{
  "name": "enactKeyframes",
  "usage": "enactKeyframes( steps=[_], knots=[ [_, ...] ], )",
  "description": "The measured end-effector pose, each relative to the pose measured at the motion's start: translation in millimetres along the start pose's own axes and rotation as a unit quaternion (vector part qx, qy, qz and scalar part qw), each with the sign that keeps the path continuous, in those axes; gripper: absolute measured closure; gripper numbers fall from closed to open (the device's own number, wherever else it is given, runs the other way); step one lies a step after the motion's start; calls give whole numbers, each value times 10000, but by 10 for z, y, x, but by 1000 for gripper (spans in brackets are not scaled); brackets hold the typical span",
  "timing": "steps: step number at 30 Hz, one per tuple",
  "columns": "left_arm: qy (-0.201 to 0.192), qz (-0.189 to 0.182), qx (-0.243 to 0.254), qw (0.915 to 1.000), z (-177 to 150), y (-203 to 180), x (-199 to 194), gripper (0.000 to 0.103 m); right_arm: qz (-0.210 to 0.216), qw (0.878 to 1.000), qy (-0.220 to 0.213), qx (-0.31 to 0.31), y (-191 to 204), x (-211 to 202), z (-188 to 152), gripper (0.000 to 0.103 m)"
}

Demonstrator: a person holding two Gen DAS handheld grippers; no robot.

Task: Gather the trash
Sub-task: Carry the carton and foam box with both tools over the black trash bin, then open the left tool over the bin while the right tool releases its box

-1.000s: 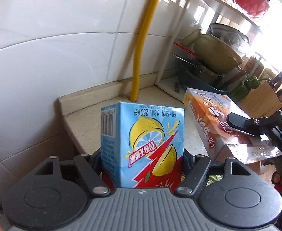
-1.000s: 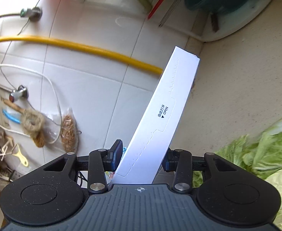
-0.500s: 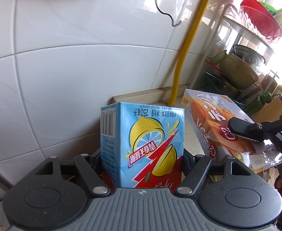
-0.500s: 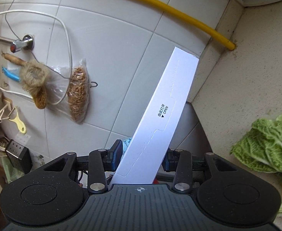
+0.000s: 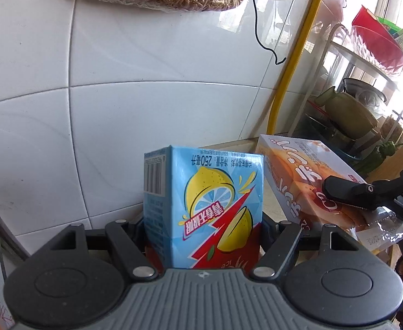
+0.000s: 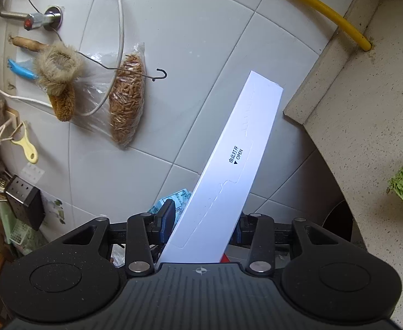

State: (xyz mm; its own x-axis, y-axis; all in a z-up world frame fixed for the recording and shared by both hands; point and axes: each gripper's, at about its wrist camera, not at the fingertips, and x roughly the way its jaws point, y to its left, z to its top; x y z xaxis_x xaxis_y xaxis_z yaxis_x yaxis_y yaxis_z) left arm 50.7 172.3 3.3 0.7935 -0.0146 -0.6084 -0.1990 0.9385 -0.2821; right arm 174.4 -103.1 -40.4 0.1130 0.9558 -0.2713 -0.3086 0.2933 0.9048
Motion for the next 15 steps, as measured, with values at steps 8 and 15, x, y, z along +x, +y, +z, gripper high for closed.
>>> enactKeyframes(
  steps=[8,15],
  knots=[
    [275,275,-118,9992,-119,184,243,33,-267,9996,67,-15,-69,179,-36,53],
    [867,738,-312,9930,-299,444,766,33,-1032,9937,347,-251,-243,540,-53,53]
  ],
)
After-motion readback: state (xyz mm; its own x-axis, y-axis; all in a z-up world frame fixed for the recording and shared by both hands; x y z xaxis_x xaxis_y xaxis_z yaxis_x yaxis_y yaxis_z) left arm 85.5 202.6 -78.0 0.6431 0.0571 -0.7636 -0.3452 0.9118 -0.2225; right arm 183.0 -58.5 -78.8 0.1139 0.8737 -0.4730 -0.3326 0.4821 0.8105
